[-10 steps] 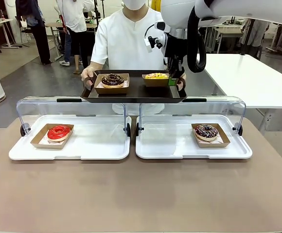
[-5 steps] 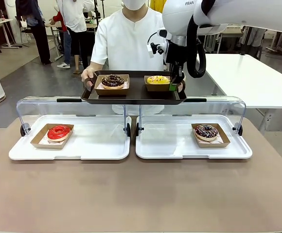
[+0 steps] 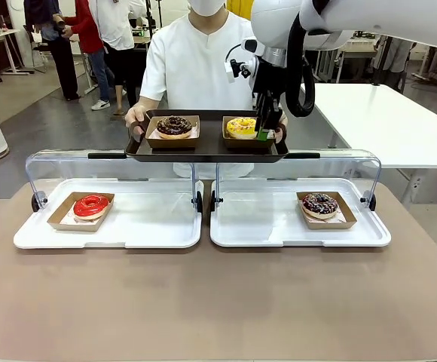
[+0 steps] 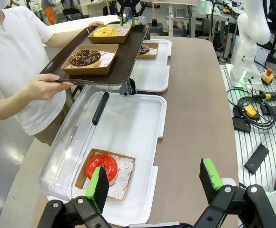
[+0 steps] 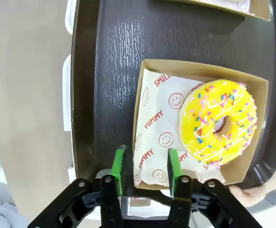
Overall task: Provide the desired donut to the person.
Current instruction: Place the picked Paper togo box onto the Handle tray extended by the person.
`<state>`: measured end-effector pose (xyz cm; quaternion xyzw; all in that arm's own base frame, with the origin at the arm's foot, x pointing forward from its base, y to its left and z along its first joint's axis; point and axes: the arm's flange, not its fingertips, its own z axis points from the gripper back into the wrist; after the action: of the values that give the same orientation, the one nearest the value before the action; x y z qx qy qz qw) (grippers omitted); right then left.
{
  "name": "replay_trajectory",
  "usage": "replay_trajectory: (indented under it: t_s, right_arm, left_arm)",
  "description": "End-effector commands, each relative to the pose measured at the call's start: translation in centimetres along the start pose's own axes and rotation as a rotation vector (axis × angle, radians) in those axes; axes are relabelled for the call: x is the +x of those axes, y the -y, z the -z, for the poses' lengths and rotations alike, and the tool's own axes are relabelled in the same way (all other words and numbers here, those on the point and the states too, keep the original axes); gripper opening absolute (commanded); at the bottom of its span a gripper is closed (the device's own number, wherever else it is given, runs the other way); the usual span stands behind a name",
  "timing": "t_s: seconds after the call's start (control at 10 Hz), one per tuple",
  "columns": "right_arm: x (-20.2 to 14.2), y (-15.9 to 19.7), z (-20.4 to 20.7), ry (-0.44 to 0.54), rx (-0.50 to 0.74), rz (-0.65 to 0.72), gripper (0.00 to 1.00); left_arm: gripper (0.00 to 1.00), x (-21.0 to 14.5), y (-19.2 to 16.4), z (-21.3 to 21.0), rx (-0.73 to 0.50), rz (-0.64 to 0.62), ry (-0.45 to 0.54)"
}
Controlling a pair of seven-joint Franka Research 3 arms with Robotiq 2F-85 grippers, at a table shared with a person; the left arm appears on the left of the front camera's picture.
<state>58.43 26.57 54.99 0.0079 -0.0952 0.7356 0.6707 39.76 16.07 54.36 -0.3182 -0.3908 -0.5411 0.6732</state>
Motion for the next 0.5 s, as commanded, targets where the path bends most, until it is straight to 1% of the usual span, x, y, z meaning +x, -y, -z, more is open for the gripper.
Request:
replay_trajectory:
  t_s: [0.0,0.4]
  right_arm:
    - [-0.38,0.22,-0.03,0.025,0.011,-0.026,1.0]
    - [-0.42,0.16,0.04,0.035,0.02,-0.036,1.0]
  left_arm:
    - [1.0,-0.03,0.15,-0.15,-0.003,0.001,-0.013]
    - [1.0,-0.03,0.15,-0.15,-0.003,0.001,-0.013]
